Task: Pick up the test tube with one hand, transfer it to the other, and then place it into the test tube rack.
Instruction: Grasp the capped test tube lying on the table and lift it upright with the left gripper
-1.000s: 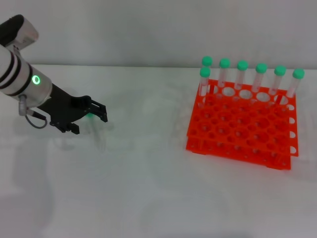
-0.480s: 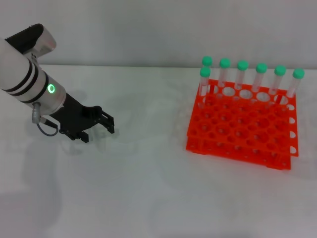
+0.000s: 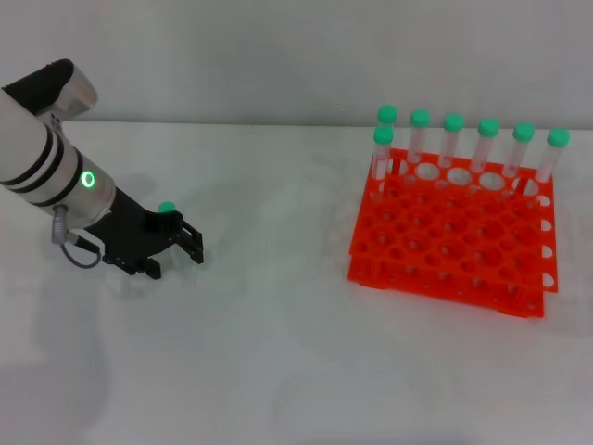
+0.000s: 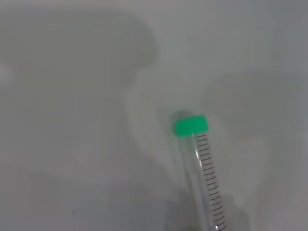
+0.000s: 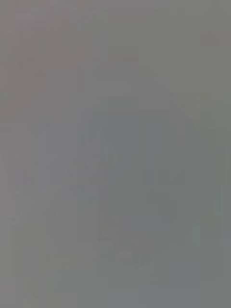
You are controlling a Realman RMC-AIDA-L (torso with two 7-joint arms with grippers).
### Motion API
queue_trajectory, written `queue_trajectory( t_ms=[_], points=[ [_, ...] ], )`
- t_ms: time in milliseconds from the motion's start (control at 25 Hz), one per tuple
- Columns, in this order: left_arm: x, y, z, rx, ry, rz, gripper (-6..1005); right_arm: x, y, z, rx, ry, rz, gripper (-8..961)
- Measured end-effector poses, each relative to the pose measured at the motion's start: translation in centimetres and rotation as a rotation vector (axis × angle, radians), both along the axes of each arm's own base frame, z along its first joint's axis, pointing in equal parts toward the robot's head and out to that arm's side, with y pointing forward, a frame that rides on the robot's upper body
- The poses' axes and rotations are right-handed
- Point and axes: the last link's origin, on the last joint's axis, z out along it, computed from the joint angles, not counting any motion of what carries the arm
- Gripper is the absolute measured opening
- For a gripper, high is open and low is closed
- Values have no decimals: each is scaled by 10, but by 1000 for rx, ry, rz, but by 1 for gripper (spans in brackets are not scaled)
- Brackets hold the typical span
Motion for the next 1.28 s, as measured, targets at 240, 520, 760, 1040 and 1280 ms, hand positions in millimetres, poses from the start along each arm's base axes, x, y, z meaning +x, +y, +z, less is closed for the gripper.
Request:
queue_trajectory(
  t_ms=[240,520,760,1040,1280],
  points=[
    [-3,-1,0,0,1,6,652,0,-1,-1,-3,0,-1,683],
    [-4,-1,3,5,3,10,608,1,-2,-2,-5,1,-4,679],
    [-5,0,4,8,12,6,571,0,-1,-2,-5,1,-2,675],
    [-8,1,7,29,16,7,548,0,-2,-3,-5,3,-3,671],
    [-8,3,7,40,17,2,536,-1,-1,-3,-4,2,1,668]
  ],
)
